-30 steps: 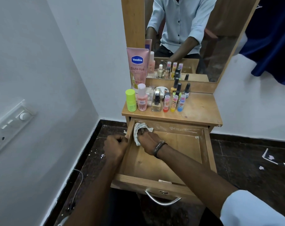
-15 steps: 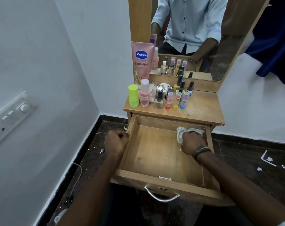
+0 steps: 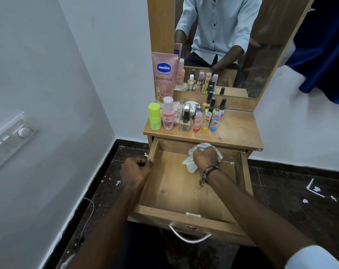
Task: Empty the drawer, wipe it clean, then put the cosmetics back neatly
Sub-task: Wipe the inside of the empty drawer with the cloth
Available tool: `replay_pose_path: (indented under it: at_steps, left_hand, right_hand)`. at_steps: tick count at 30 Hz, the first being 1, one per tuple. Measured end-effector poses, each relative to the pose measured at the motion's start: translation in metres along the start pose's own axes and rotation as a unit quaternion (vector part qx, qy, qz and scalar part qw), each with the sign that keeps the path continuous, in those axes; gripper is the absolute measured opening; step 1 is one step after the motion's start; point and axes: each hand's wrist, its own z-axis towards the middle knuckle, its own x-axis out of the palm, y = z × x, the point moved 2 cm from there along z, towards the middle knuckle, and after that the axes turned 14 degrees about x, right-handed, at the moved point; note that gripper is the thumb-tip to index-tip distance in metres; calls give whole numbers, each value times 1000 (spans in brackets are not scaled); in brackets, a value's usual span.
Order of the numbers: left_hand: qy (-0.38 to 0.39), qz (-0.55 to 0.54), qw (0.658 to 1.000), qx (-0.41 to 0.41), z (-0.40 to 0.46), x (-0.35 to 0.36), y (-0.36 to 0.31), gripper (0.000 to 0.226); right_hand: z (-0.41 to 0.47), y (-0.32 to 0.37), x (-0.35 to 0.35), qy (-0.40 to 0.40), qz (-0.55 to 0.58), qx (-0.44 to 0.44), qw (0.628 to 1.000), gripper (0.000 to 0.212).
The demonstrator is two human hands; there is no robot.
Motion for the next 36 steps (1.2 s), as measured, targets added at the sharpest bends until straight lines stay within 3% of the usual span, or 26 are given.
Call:
replay_pose_path:
  at_steps: [9,14,17,19,22,25,29,31,36]
  left_hand:
    - [13,21,999,19,3,1,6,18]
    - [7,27,999,29,3,1,6,14]
    - [4,27,999,33,3,2,5,19]
    - [1,27,999,27,2,2,5,24]
    - [2,37,999,29,1,2,4,26]
    - [2,36,999,22,1,2,3,21]
    - [5,29,999,17,1,1,1,18]
    - [4,28,999,19,2,2,3,18]
    - [15,30,999,20,-1,0,0,17]
  right_hand:
    - [-47,33,93,102,-53,-100,988,17]
    - [-47,25,94,98,-129,-165,973,14]
    - [-40,20,85,88,-222,-239,941,19]
    - [-32,16,82,74,-316,-318,891,24]
    - [-25,8,73,53,-439,-475,761,24]
    - [-11,-5,57,6,-562,-590,580,20]
    - [13,-9,23,-61,-668,-586,454,20]
    - [27,-18,12,-44,-700,-551,452,28]
    - [40,-33,-17,-10,-728,-430,534,34]
